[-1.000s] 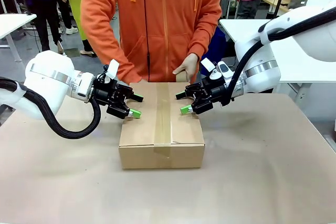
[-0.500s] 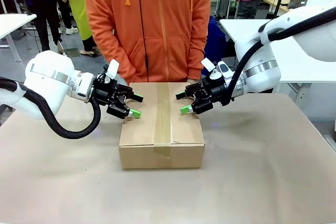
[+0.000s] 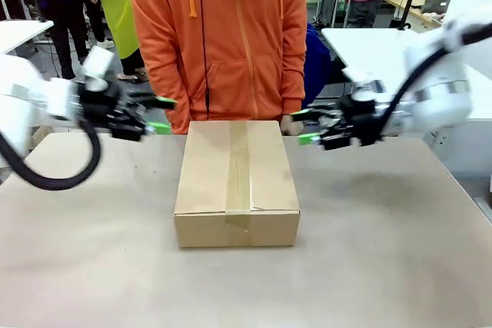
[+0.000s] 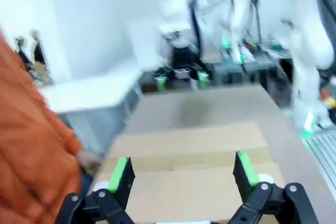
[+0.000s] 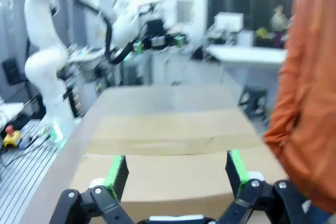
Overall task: Pack the gift set into the box.
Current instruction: Press and hold the closed box until the human finishes sealing it.
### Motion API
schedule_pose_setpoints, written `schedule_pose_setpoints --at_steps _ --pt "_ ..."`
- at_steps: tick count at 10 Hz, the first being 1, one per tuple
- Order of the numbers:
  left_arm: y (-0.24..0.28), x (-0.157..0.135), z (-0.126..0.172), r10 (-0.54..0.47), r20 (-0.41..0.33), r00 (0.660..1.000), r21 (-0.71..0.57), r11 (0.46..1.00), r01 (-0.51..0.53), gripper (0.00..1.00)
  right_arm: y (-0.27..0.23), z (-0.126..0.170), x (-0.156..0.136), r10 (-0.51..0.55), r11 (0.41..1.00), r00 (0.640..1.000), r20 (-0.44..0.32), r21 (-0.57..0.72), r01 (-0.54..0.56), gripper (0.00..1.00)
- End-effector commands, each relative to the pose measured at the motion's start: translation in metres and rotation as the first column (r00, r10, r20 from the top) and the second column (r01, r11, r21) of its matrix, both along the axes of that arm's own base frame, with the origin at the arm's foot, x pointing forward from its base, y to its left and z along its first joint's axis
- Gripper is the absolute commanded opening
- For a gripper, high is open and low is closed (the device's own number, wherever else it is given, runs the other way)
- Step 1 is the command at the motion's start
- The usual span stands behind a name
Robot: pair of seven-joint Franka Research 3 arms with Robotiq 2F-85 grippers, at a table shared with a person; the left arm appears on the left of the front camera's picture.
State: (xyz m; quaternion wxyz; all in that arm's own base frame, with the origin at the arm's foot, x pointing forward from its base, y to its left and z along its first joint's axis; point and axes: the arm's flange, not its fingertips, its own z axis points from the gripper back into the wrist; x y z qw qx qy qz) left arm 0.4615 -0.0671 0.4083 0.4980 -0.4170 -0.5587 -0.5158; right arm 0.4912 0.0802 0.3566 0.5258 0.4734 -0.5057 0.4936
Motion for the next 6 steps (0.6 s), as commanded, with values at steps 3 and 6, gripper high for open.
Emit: schedule_pose_setpoints --at_steps 3,6 --pt "0.112 -0.051 -0.05 0.258 -0.072 0.963 -0.148 0.953 -0.266 1.0 -0.099 -0.037 -0.065 -0.552 0.783 0.832 0.048 0.373 0.498 1.0" --pt "0.124 -0.061 -0.029 0.269 -0.024 0.963 -0.173 0.948 -0.269 1.0 -0.093 -0.009 -0.057 -0.278 0.942 0.96 0.034 0.206 0.265 1.0"
